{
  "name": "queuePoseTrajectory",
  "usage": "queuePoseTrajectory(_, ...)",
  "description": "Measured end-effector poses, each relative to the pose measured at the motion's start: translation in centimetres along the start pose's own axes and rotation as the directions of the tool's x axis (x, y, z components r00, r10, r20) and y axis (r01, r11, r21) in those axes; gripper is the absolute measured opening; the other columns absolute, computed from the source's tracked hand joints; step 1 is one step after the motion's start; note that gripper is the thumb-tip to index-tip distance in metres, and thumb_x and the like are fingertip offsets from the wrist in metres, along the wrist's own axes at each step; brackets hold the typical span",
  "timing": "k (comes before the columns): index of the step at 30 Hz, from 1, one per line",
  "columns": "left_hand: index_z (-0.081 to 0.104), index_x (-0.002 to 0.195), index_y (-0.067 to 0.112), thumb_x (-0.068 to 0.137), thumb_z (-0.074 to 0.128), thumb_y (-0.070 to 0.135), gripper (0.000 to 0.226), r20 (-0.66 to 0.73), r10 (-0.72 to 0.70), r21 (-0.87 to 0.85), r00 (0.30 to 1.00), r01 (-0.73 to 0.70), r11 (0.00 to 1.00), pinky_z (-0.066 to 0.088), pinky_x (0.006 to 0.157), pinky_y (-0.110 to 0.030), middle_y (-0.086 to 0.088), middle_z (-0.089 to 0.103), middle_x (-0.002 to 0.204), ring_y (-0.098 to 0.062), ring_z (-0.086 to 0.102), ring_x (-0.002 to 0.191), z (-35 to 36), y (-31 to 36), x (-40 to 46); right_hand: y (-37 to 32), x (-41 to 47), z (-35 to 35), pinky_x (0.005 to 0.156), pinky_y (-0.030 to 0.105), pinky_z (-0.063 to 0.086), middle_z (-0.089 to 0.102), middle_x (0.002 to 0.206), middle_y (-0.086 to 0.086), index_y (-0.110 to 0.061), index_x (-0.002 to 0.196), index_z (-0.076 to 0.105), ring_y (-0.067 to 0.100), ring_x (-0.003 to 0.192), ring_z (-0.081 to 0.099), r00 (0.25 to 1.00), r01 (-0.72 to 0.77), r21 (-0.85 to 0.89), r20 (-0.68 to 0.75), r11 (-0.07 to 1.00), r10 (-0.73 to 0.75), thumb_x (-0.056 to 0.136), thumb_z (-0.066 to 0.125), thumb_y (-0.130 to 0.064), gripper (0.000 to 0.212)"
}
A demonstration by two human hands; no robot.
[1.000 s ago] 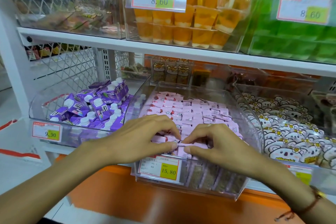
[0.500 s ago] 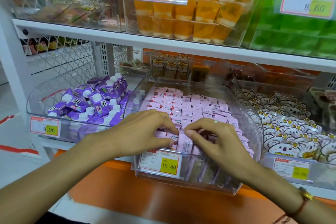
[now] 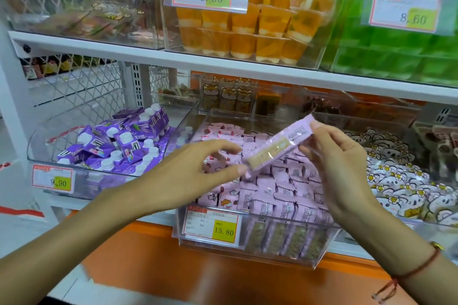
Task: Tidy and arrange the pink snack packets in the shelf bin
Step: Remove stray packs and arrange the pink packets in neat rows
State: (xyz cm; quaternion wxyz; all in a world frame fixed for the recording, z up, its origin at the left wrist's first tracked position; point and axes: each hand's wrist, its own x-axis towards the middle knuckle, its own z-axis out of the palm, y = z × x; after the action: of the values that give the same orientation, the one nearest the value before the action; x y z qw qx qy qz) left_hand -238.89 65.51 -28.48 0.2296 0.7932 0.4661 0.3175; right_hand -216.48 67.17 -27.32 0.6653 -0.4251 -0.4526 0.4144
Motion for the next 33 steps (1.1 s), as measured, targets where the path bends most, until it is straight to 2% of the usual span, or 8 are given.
queuePoseTrajectory(3, 0.036, 0.129, 0.052, 0.068, 0.070, 0.063, 0.071, -0.138, 0.193, 0.088, 0.971, -0.182, 0.979, 0.044, 0.087, -0.018, 0.033, 0.039, 0.129, 0.011, 0.043, 0.118, 0.5, 1.2, -0.3, 0.0, -0.2, 0.3, 0.068, 0.012, 0.052, 0.072, 0.082, 0.000, -0.009, 0.091, 0.069, 0.005, 0.078, 0.067, 0.987, -0.164, 0.131, 0.019, 0.978, 0.163, 0.093, 0.057, -0.018, 0.015)
queuePoseTrajectory(6, 0.047, 0.123, 0.041, 0.074, 0.078, 0.034, 0.058, -0.202, 0.377, 0.226, 0.904, -0.331, 0.916, 0.047, 0.085, -0.026, 0.022, 0.043, 0.125, -0.003, 0.052, 0.110, 0.9, 1.8, -0.1, 0.0, -0.8, 0.9, 0.061, 0.011, 0.052, 0.074, 0.074, -0.001, -0.005, 0.092, 0.069, 0.004, 0.069, 0.069, 0.952, -0.306, 0.225, 0.097, 0.925, 0.291, 0.092, 0.058, -0.015, 0.015)
queuePoseTrajectory(9, 0.066, 0.105, 0.034, 0.077, 0.075, 0.035, 0.029, -0.333, 0.306, 0.046, 0.892, -0.308, 0.950, 0.051, 0.077, -0.019, 0.018, 0.062, 0.106, -0.005, 0.060, 0.097, 0.3, 2.0, 0.1, 0.2, -1.0, 0.9, 0.063, 0.015, 0.054, 0.074, 0.082, 0.001, -0.008, 0.100, 0.069, 0.006, 0.072, 0.070, 0.925, -0.359, 0.137, 0.183, 0.923, 0.332, 0.092, 0.059, -0.021, 0.018)
queuePoseTrajectory(13, 0.077, 0.077, 0.026, 0.072, 0.067, 0.047, 0.023, -0.316, -0.151, -0.531, 0.937, -0.043, 0.846, 0.054, 0.058, -0.017, 0.007, 0.073, 0.075, -0.005, 0.069, 0.067, -0.4, 2.3, 0.3, 0.3, -1.0, 0.6, 0.084, 0.025, 0.046, 0.060, 0.122, -0.011, -0.032, 0.118, 0.059, 0.002, 0.107, 0.061, 0.911, -0.136, -0.257, 0.347, 0.957, 0.223, 0.073, 0.062, -0.061, 0.054)
queuePoseTrajectory(16, 0.079, 0.074, 0.026, 0.072, 0.066, 0.050, 0.027, -0.262, -0.290, -0.599, 0.921, 0.081, 0.797, 0.055, 0.056, -0.017, 0.002, 0.074, 0.072, -0.005, 0.066, 0.057, -0.2, 2.2, 0.4, -0.1, -1.1, 0.9, 0.089, 0.029, 0.045, 0.063, 0.120, -0.017, -0.040, 0.113, 0.063, 0.000, 0.108, 0.060, 0.854, -0.002, -0.306, 0.495, 0.952, 0.161, 0.069, 0.067, -0.062, 0.050)
queuePoseTrajectory(24, 0.075, 0.086, 0.036, 0.069, 0.066, 0.060, 0.031, -0.314, -0.129, -0.420, 0.941, -0.016, 0.907, 0.057, 0.066, -0.044, -0.003, 0.073, 0.080, -0.023, 0.067, 0.073, 0.2, 1.7, 0.3, 0.2, -1.5, 0.7, 0.072, 0.020, 0.055, 0.071, 0.105, 0.003, -0.020, 0.102, 0.071, 0.018, 0.086, 0.072, 0.814, 0.080, -0.265, 0.574, 0.961, 0.090, 0.072, 0.073, -0.024, 0.030)
queuePoseTrajectory(28, 0.071, 0.096, 0.035, 0.072, 0.074, 0.048, 0.027, -0.263, -0.031, -0.407, 0.964, -0.082, 0.910, 0.056, 0.065, -0.020, 0.012, 0.074, 0.091, -0.004, 0.068, 0.083, -0.2, 1.9, 0.3, 1.1, -1.6, 1.0, 0.077, 0.020, 0.053, 0.069, 0.107, 0.003, -0.023, 0.104, 0.066, 0.015, 0.091, 0.070, 0.791, 0.053, -0.231, 0.604, 0.972, 0.100, 0.067, 0.076, -0.027, 0.039)
queuePoseTrajectory(33, 0.072, 0.092, 0.035, 0.067, 0.072, 0.045, 0.027, -0.268, -0.100, -0.431, 0.958, -0.027, 0.902, 0.059, 0.070, -0.029, 0.008, 0.075, 0.086, -0.017, 0.070, 0.081, -0.5, 0.8, 0.4, 1.7, -0.8, 0.4, 0.066, 0.012, 0.042, 0.060, 0.094, -0.007, -0.033, 0.102, 0.057, 0.003, 0.079, 0.055, 0.778, 0.294, -0.607, 0.601, 0.738, 0.185, 0.057, 0.081, -0.046, 0.052)
